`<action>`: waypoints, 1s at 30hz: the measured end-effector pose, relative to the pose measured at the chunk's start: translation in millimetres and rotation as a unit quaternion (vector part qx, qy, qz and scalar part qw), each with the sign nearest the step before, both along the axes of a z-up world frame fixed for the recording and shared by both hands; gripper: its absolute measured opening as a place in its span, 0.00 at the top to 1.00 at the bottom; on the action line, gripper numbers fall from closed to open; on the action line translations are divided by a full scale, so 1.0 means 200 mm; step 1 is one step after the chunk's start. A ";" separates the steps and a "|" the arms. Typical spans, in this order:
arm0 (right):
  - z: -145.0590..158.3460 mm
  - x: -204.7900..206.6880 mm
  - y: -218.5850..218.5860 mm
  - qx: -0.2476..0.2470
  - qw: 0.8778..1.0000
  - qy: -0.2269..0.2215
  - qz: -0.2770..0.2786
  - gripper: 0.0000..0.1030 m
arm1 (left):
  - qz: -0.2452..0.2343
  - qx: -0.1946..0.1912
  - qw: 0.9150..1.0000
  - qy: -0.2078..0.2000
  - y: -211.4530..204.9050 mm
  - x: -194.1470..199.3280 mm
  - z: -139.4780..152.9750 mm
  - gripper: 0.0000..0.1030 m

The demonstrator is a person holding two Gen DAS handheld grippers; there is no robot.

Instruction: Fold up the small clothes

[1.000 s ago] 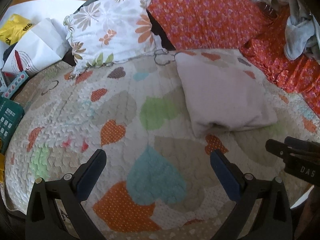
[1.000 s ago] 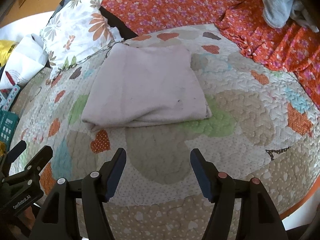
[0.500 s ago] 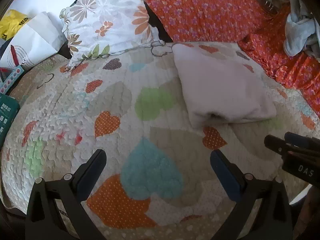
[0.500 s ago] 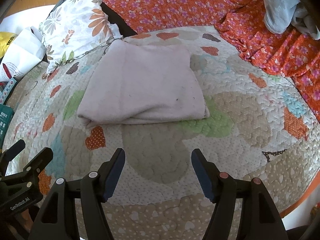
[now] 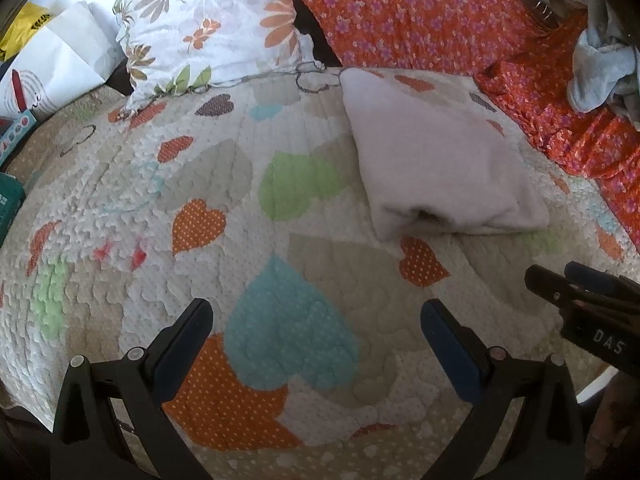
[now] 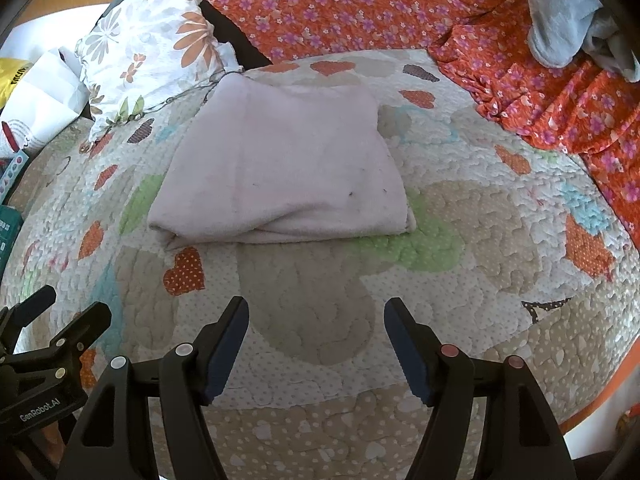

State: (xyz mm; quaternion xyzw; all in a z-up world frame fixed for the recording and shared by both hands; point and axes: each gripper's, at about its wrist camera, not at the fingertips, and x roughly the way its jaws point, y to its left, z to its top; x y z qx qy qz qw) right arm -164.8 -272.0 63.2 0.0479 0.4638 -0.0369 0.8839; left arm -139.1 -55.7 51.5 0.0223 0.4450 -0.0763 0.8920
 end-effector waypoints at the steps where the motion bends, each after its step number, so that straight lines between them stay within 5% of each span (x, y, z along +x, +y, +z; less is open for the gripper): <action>1: 0.00 0.00 0.00 -0.001 1.000 0.000 0.000 0.27 | 0.000 -0.002 1.000 0.002 0.00 0.00 0.00 0.00; 30: -0.02 0.00 0.09 -0.043 0.999 -0.004 0.028 0.25 | 0.006 -0.026 0.998 0.054 0.01 0.04 -0.10 0.00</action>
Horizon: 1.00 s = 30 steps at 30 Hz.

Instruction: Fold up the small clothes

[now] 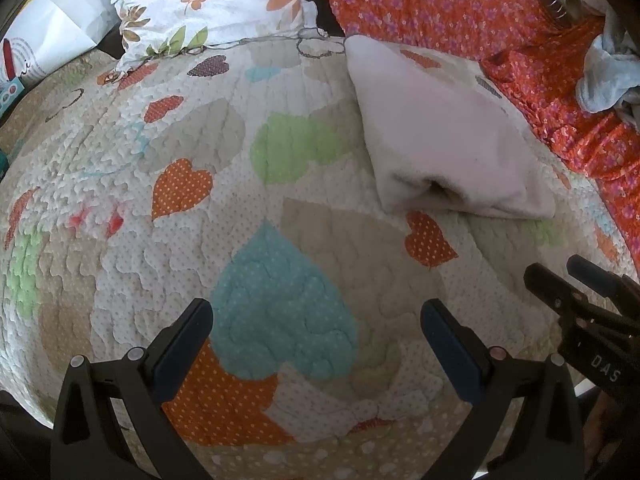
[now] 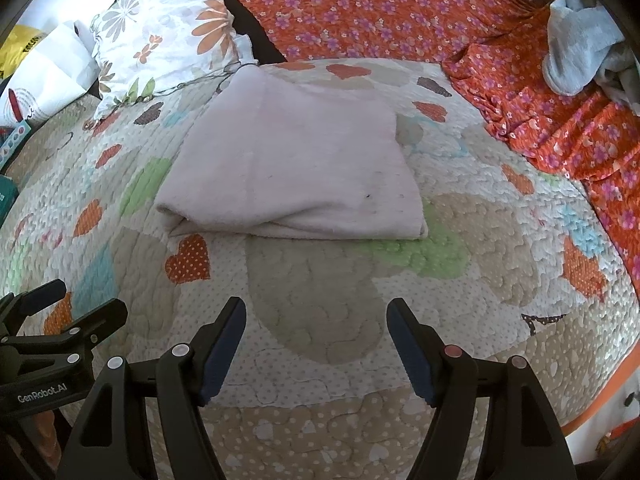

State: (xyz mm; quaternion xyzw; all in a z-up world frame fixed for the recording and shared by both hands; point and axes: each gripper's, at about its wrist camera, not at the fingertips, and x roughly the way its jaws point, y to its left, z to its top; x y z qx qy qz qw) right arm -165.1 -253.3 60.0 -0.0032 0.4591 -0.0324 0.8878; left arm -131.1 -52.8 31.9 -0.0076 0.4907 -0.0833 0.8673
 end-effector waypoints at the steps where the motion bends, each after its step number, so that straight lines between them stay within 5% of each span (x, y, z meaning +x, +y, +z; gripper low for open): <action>1: 0.00 0.00 0.00 0.000 1.000 0.000 -0.001 0.25 | 0.000 0.000 1.000 0.000 0.00 0.00 0.00 0.00; 30: 0.03 -0.01 0.00 -0.003 1.000 -0.018 -0.001 0.24 | 0.000 -0.006 1.000 0.012 0.01 0.01 -0.03 0.00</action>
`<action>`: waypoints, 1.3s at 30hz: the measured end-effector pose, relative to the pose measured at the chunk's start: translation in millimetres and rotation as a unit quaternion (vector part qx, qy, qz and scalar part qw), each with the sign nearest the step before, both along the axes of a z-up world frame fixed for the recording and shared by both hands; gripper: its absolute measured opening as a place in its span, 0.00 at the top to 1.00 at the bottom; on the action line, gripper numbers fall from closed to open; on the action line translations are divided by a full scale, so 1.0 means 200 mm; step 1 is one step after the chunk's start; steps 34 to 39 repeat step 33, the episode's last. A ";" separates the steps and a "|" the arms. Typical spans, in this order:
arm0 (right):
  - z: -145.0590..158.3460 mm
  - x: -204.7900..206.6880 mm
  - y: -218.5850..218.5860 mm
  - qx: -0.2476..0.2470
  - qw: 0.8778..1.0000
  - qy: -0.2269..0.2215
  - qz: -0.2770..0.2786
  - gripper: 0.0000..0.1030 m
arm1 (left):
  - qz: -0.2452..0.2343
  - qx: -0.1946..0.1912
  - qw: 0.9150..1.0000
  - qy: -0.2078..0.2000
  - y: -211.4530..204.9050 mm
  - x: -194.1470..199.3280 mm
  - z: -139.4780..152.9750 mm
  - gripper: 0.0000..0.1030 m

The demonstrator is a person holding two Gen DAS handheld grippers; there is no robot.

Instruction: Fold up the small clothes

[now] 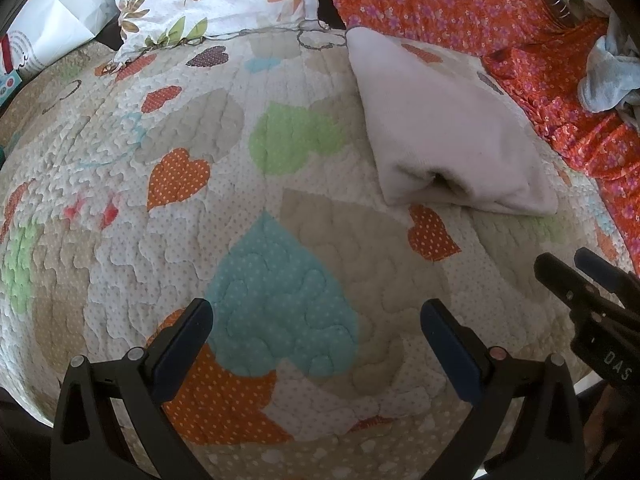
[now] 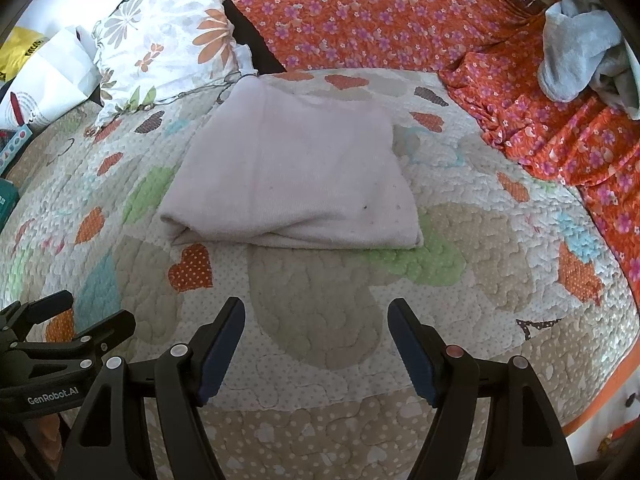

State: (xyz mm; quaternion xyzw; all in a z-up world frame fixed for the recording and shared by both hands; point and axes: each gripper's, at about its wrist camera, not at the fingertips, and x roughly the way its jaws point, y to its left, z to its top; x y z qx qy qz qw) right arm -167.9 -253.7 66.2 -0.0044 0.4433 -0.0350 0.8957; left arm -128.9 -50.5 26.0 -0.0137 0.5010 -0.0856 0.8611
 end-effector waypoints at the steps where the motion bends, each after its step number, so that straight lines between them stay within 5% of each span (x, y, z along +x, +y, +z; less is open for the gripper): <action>1: 0.00 0.00 0.00 0.000 1.000 0.000 0.000 0.24 | 0.000 0.000 1.000 0.000 0.00 0.00 0.00 0.00; 39: 0.00 -0.01 0.02 0.002 1.000 -0.006 -0.004 0.23 | 0.009 -0.016 1.000 0.011 0.03 0.01 -0.03 0.00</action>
